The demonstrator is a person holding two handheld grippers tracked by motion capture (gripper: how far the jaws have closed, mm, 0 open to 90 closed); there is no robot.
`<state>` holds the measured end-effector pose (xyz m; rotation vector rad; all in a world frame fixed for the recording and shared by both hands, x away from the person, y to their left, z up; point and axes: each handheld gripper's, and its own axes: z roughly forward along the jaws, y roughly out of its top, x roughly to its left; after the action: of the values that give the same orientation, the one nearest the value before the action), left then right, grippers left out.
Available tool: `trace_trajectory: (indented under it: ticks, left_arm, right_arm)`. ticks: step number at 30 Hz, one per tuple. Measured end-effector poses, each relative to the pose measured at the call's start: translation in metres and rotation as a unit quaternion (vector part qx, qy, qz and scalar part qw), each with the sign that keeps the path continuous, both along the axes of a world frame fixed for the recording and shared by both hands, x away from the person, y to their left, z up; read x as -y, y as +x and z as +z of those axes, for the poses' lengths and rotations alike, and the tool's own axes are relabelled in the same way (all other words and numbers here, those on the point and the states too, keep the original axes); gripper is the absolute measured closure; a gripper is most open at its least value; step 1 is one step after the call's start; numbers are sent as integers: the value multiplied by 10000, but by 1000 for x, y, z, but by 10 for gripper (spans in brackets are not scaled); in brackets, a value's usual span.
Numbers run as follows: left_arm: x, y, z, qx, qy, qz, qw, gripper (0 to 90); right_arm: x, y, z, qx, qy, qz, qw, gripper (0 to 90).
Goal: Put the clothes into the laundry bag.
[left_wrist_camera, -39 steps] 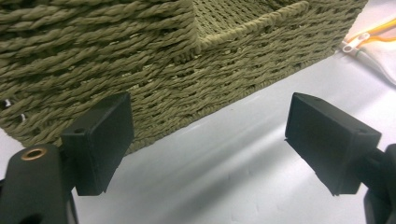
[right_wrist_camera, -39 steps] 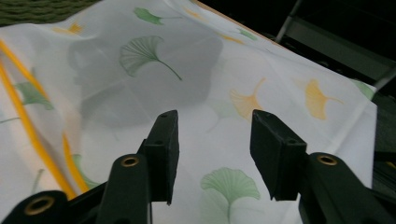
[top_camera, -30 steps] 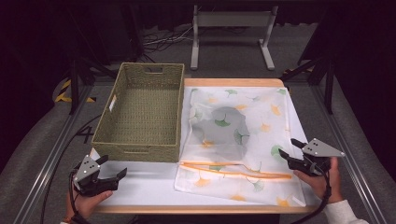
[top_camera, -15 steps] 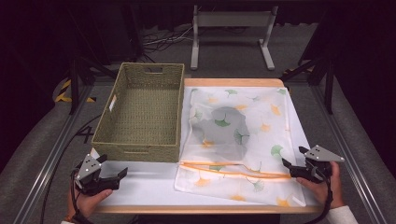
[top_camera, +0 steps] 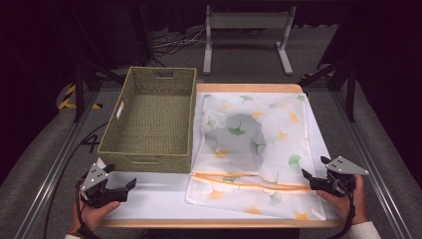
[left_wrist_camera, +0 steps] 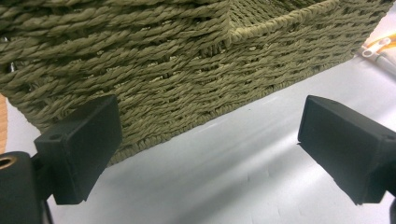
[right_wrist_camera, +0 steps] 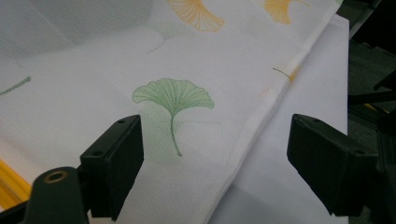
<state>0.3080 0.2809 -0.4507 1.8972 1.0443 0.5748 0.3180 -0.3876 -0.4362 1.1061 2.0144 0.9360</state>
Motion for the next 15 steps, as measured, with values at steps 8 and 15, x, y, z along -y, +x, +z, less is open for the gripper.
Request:
trace_trajectory:
  ticks: [8, 15]
  left_arm:
    - [1, 1, 0, -12, -10, 10, 10000, 67]
    - [0, 2, 0, -28, -16, 5, 10000, 64]
  right_arm:
    - [0, -1, 1, 44, 30, 12, 10000, 197]
    - [1, -2, 2, 64, 20, 19, 10000, 196]
